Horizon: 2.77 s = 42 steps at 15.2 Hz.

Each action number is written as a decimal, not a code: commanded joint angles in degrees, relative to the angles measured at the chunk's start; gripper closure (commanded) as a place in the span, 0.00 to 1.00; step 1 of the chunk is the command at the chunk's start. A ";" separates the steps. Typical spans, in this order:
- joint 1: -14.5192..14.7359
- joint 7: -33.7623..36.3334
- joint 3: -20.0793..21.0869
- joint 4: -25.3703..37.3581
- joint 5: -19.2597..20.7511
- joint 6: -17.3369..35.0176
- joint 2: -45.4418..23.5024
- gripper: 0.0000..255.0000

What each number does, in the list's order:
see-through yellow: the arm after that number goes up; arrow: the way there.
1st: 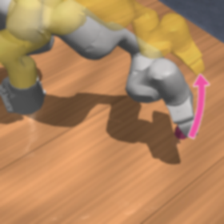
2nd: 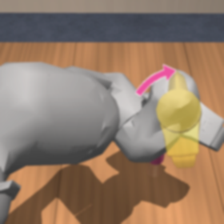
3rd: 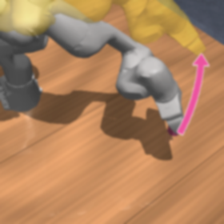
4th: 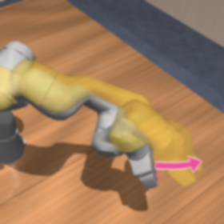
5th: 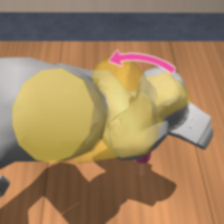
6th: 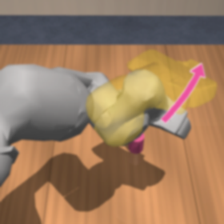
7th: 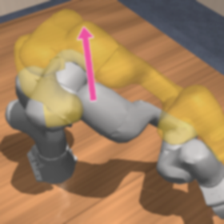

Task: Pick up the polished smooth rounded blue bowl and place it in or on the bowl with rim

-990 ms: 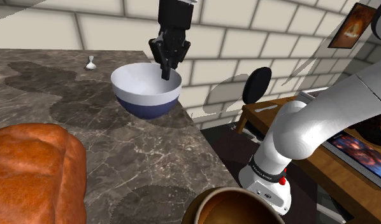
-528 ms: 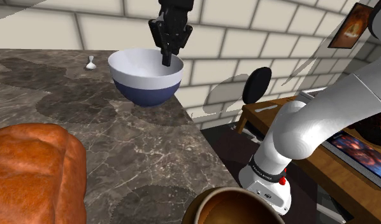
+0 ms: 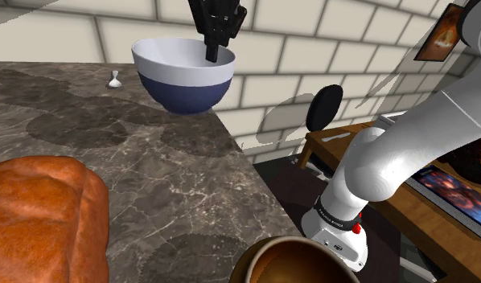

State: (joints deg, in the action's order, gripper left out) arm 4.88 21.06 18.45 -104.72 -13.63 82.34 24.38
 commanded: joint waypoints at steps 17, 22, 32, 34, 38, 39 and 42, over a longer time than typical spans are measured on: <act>6.58 15.17 6.94 -4.25 -10.30 -9.99 18.36 1.00; 8.25 21.29 10.03 -2.68 -14.15 -12.96 21.84 1.00; 10.18 25.48 13.46 -6.94 -18.47 -11.87 27.09 1.00; 10.48 25.07 13.70 -9.06 -18.82 -10.77 28.12 1.00; 11.06 24.31 14.29 -13.17 -19.59 -8.61 30.07 1.00; 11.20 24.13 14.46 -14.17 -19.79 -8.08 30.54 1.00; 11.64 23.61 15.01 -17.09 -20.44 -6.48 31.88 1.00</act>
State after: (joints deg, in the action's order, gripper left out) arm 16.24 44.87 33.35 -120.52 -33.79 75.29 55.52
